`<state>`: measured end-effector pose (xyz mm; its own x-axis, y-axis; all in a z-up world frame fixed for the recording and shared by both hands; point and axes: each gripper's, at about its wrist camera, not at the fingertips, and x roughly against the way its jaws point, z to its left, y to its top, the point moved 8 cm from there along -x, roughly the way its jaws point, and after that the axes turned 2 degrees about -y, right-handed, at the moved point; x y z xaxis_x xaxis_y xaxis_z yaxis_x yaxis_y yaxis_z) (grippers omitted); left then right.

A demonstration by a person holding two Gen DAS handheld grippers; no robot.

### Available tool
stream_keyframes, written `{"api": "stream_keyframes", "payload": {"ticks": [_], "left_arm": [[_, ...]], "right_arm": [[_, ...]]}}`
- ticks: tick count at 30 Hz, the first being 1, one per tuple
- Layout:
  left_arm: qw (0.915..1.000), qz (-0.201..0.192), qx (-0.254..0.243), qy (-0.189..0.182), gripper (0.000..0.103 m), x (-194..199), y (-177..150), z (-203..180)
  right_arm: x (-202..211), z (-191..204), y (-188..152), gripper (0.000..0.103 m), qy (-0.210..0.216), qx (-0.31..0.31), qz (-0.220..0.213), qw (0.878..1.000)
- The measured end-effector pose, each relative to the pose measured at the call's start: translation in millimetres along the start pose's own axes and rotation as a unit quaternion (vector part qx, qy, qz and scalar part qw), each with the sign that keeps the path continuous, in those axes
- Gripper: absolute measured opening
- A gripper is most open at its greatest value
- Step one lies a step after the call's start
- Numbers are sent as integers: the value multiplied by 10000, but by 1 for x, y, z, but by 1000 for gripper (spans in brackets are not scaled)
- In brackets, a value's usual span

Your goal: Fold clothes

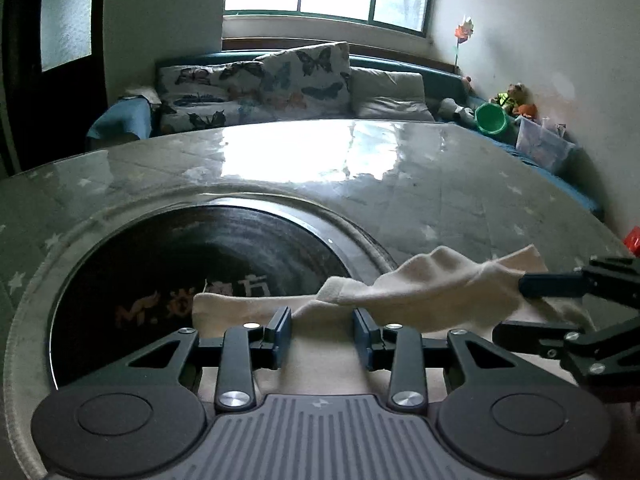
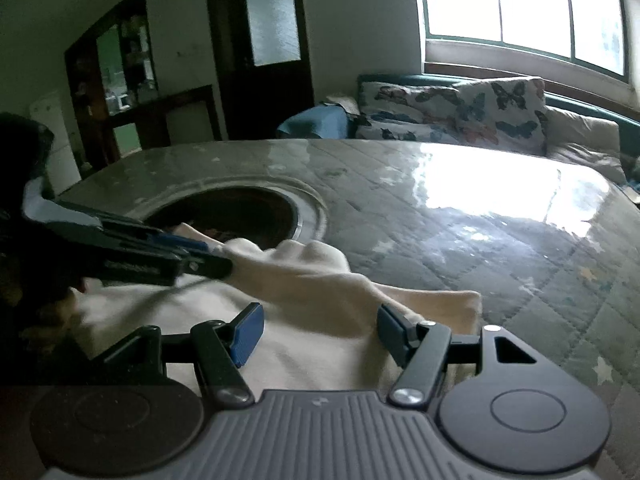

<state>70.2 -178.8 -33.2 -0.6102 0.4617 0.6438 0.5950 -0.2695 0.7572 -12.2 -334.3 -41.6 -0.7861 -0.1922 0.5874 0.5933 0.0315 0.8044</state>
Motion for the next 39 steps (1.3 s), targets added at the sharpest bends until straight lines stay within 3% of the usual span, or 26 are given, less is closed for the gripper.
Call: {"api": "stream_keyframes", "payload": {"ticks": [3, 6, 13, 19, 34, 39], "left_arm": [[9999, -70, -91, 83, 44, 8, -2, -1], [9998, -131, -78, 150, 48, 21, -7, 4], [9995, -84, 33, 300, 51, 39, -20, 11], [9989, -134, 63, 447, 68, 53, -27, 11], [9982, -42, 360, 472, 71, 62, -39, 19], [9978, 50, 464, 463, 72, 62, -45, 25]], "right_arm": [[6, -3, -1, 66, 5, -97, -67, 9999], [13, -5, -2, 75, 9, -194, -135, 9997], [23, -20, -9, 76, -193, -326, -142, 9992], [31, -28, -17, 84, -355, -458, -185, 9981], [25, -41, -35, 85, -287, -950, -33, 9951], [22, -35, -34, 79, -194, -963, -35, 9952]]}}
